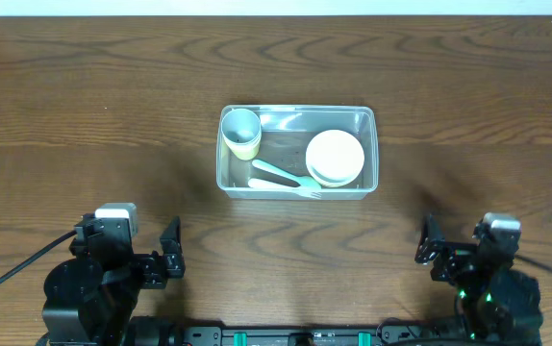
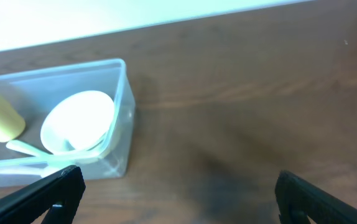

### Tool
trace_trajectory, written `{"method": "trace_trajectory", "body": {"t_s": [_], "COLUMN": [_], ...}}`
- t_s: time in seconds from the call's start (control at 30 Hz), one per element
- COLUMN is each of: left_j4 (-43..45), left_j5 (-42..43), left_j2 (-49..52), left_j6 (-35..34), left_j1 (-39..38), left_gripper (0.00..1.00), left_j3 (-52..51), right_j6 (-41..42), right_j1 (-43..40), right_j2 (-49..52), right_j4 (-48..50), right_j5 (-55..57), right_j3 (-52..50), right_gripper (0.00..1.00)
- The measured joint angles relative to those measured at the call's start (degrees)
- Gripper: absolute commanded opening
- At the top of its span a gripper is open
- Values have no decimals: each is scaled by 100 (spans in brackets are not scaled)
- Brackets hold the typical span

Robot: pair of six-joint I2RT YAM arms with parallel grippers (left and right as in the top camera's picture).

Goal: Pack container

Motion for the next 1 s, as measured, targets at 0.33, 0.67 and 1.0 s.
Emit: {"method": "trace_trajectory", "body": {"t_s": [0.33,0.67,1.0], "left_j4": [-2,0,0], "left_j5": [0,0,0], "left_j2": [0,0,0], "left_j6": [0,0,0], "left_j1": [0,0,0], "left_gripper": [98,98,98], "left_j3": [0,-2,-2], "right_j6": [-723,-1469,-1530], "right_j1": [-90,-90,-90], "right_j2": [-321,-339,-330], "right_j4": [3501,4144,3755], "right_j5": [-297,-330,-444], "right_j3": [-1624,-2413,-2417], "right_gripper": [99,99,99]}}
